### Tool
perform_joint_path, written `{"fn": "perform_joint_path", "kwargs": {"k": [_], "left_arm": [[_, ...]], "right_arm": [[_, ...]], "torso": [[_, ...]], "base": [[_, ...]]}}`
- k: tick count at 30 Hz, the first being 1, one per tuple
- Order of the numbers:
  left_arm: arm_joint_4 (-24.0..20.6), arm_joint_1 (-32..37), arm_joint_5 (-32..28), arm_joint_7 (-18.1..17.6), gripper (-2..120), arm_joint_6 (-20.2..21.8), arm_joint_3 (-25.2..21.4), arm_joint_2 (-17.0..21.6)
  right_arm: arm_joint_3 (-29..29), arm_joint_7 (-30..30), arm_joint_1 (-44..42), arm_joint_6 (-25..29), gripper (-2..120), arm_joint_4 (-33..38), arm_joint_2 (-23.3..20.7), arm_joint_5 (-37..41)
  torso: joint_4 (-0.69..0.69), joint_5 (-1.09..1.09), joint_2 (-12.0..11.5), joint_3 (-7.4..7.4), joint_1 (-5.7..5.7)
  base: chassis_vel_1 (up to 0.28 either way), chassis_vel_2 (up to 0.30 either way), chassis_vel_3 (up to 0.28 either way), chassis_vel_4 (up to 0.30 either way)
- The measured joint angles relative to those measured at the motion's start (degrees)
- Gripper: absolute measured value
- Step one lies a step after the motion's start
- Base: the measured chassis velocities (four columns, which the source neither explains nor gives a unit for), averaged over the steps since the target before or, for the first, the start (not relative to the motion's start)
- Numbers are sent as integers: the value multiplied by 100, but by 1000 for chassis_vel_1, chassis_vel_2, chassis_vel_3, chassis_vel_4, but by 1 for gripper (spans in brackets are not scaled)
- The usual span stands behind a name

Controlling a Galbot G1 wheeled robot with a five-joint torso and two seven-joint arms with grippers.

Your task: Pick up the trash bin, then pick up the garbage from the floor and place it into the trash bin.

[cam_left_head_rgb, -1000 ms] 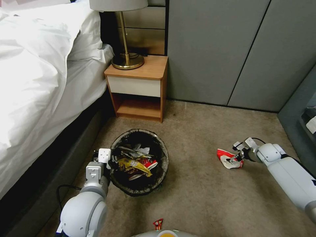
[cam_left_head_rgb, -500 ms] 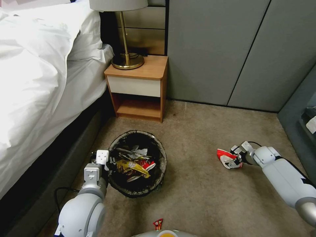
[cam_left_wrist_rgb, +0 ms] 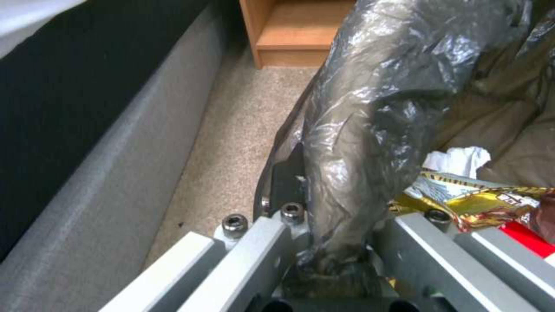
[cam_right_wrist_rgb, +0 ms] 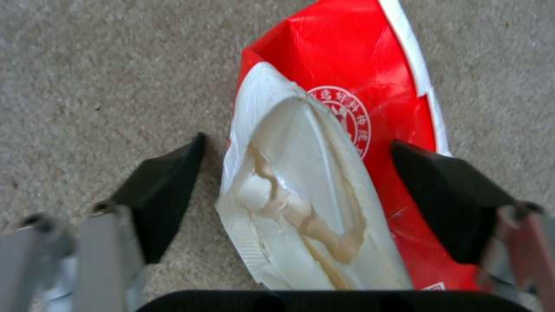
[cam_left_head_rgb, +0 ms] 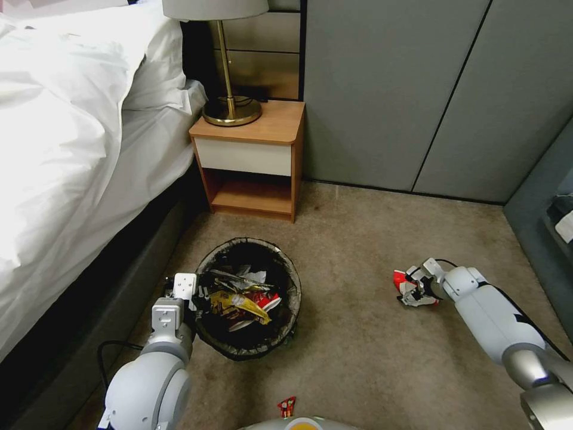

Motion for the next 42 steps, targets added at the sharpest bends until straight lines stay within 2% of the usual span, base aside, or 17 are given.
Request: {"fn": "perform_joint_path", "kwargs": {"k": [3, 10, 12, 14, 17, 19, 22, 23, 25, 26, 28, 29, 32, 33, 39, 41, 42], "left_arm": [[27, -34, -7, 1, 0, 0, 8, 13], [59, -69, -23, 2, 0, 0, 12, 36], [80, -90, -31, 3, 0, 2, 22, 47], [87, -99, -32, 3, 0, 4, 23, 51], [107, -130, -45, 3, 0, 14, 29, 64], [112, -138, -49, 4, 0, 18, 30, 69], [138, -159, -68, 4, 0, 23, 30, 90], [138, -159, -68, 4, 0, 23, 30, 90], [145, -164, -83, 6, 0, 26, 27, 100], [145, -164, -83, 6, 0, 26, 27, 100], [157, -168, -94, 13, 0, 26, 24, 111], [157, -168, -94, 13, 0, 26, 24, 111], [171, -181, -101, 12, 0, 27, 25, 107], [171, -181, -101, 12, 0, 27, 25, 107], [175, -182, -107, 15, 0, 27, 27, 102], [175, -194, -112, 17, 0, 35, 41, 95], [175, -194, -112, 17, 0, 35, 41, 95]], "right_arm": [[130, -42, -91, 36, 60, 60, 5, -52], [229, -48, -152, 43, 44, 94, 1, -75], [263, -49, -191, 43, 37, 122, 4, -75], [269, -48, -210, 43, 35, 148, 3, -76], [305, 9, -287, 23, 25, 273, -44, -80], [319, 27, -317, 1, 22, 332, -76, -72], [412, 36, -494, -72, 9, 680, -254, 55], [412, 36, -494, -72, 9, 680, -254, 55], [489, 36, -680, -150, 1, 1143, -414, 364], [489, 36, -680, -150, 1, 1143, -414, 364], [621, 39, -983, -267, 0, 1872, -634, 880], [621, 39, -983, -267, 0, 1872, -634, 880], [888, 88, -1484, -381, 0, 2764, -904, 1371], [888, 88, -1484, -381, 0, 2764, -904, 1371], [1372, 134, -1986, -431, 0, 3761, -1157, 1881], [1739, -17, -2309, -582, 0, 4804, -1328, 2603], [1739, -17, -2309, -582, 0, 4804, -1328, 2603]], "torso": [[-1, -3, 1, -1, 0], [0, 0, 1, -1, 0], [0, 0, 1, -1, 0], [0, 2, 1, -1, -1], [4, 12, 0, 0, 0], [4, 12, 0, 1, 0], [-3, 6, -1, 2, 1], [-3, 6, -1, 2, 1], [-3, 5, 0, 2, 1], [-3, 5, 0, 2, 1], [-2, 3, 0, 1, 0], [-2, 3, 0, 1, 0], [-1, 4, -1, 1, 1], [-1, 4, -1, 1, 1], [-2, 2, 0, 1, 1], [-1, 2, 0, 1, 0], [-1, 2, 0, 1, 0]], "base": [[0, 0, 0, 0], [0, 0, 0, 0], [0, 0, 0, 0], [0, 0, 0, 0], [0, 0, 0, 0], [0, 0, 0, 0], [0, 0, 0, 0], [0, 0, 0, 0], [0, 0, 0, 0], [0, 0, 0, 0], [0, 0, 0, 0], [0, 0, 0, 0], [0, 0, 0, 0], [0, 0, 0, 0], [0, 0, 0, 0], [0, 0, 0, 0], [0, 0, 0, 0]]}}
